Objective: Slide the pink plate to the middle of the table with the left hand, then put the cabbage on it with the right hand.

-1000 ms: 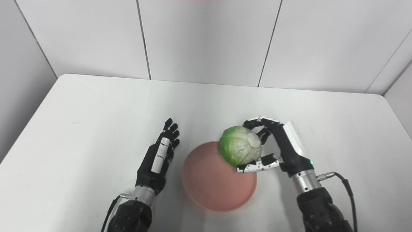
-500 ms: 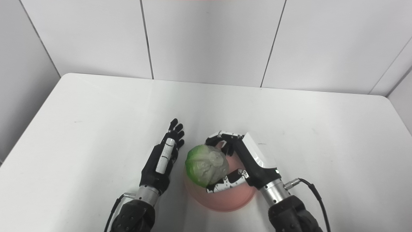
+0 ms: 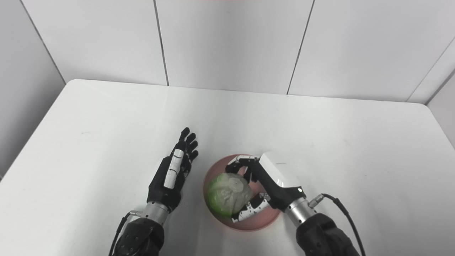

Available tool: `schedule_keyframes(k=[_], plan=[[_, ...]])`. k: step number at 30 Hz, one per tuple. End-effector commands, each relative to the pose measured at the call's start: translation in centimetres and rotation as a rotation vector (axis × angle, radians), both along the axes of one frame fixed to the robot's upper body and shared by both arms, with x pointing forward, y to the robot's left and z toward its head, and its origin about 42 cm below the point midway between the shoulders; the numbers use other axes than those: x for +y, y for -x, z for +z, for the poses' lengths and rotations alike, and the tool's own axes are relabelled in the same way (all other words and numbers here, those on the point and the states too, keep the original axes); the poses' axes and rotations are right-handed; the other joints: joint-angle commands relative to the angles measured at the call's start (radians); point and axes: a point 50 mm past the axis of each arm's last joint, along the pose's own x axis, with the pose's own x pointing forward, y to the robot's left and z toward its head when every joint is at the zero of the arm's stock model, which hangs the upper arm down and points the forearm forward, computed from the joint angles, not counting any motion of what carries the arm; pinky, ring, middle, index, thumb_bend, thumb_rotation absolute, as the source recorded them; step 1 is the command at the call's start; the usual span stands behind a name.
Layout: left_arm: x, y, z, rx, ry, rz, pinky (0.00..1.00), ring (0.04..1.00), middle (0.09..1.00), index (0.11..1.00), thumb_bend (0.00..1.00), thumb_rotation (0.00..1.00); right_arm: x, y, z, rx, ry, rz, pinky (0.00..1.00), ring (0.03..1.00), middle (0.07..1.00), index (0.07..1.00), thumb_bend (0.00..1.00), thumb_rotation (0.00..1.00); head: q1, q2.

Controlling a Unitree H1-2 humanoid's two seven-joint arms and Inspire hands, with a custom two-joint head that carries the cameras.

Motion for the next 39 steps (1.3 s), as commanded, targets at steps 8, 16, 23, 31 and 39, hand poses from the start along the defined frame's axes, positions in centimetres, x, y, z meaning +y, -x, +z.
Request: schedule_keyframes(k=[8,16,23,31,39], plan=[[0.0,-0.1,1.7,-0.05,0.019,-0.032,1.0,1.0,1.0,1.0,0.71,0.89,-2.2,-1.2,2.3,-0.038,-0.024,-0.063,0.33,0.376,0.48,0.551,0.51,0.0,-0.009,0.007],[0.3,0.2,1.6,-0.047,0.016,-0.048,1.0,1.0,1.0,1.0,0.68,0.89,-2.9,-1.0,3.1,-0.015,0.026,-0.067,0.6,0.711,0.727,0.621,0.66,0.28,-0.031,0.0],[0.5,0.2,1.6,-0.045,0.008,-0.045,1.0,1.0,1.0,1.0,0.68,0.89,-4.0,-1.0,3.9,0.126,0.079,-0.011,0.83,0.937,0.929,0.867,0.79,0.48,-0.031,-0.001],[0.7,0.1,1.6,-0.036,0.022,-0.047,1.0,1.0,1.0,1.0,0.69,0.88,-6.1,-1.6,4.7,0.163,-0.061,0.048,0.87,1.0,1.0,0.994,0.86,0.66,-0.042,0.003],[1.2,-0.1,1.5,-0.044,-0.004,-0.038,1.0,1.0,1.0,1.0,0.68,0.91,-5.2,-1.3,2.9,0.16,-0.522,-0.14,0.94,1.0,1.0,1.0,0.77,0.85,-0.071,-0.002]])
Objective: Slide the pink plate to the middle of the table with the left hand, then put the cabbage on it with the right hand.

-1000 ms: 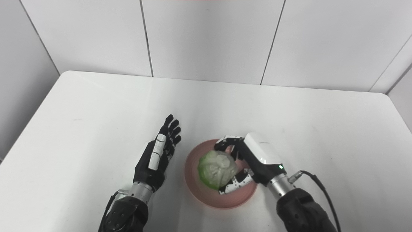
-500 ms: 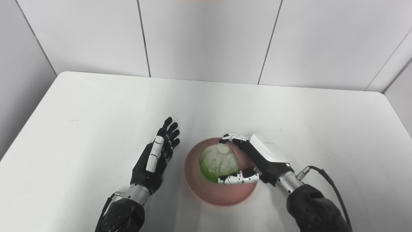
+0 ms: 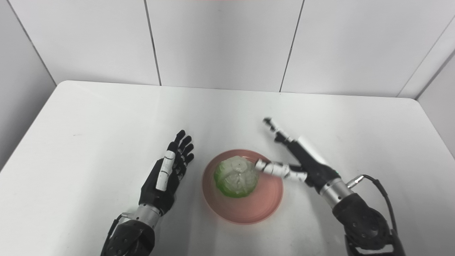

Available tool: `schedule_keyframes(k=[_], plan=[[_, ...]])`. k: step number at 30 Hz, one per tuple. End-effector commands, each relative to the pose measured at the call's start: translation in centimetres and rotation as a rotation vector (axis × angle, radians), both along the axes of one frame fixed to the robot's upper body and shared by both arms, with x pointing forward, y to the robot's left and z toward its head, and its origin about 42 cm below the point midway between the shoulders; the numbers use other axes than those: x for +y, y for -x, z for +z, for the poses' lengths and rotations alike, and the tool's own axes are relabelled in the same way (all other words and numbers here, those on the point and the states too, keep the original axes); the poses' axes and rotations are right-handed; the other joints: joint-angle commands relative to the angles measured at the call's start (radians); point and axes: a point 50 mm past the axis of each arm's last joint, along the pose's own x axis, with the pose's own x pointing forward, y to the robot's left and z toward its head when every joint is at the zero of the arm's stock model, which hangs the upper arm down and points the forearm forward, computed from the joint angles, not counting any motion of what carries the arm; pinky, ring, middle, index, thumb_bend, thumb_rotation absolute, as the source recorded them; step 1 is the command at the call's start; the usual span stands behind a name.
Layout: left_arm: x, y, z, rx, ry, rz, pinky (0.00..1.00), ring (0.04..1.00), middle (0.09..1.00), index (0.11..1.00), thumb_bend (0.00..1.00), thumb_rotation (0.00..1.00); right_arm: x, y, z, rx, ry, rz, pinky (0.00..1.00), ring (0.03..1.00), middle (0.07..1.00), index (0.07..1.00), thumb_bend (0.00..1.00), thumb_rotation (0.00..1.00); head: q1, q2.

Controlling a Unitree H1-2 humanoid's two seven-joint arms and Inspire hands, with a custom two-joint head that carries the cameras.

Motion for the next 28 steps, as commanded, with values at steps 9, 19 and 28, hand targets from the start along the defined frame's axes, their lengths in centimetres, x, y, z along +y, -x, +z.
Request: schedule_keyframes(k=[9,19,28], plan=[[0.4,-0.6,1.4,-0.078,-0.008,0.007,1.0,1.0,1.0,1.0,0.67,0.92,2.6,-0.5,-2.7,-0.053,-0.53,-0.178,1.0,1.0,1.0,1.0,0.79,0.83,-0.023,-0.003],[0.7,-0.6,1.3,-0.084,-0.029,0.017,1.0,1.0,1.0,1.0,0.7,0.94,4.4,0.8,-3.3,0.071,-0.709,-0.291,1.0,0.998,0.999,0.996,0.7,0.93,-0.027,-0.001],[0.4,-0.9,1.4,-0.084,-0.025,0.022,1.0,1.0,1.0,1.0,0.73,0.93,3.8,0.7,-3.7,0.131,-0.792,-0.233,1.0,0.992,0.983,0.991,0.73,0.89,0.004,0.004]])
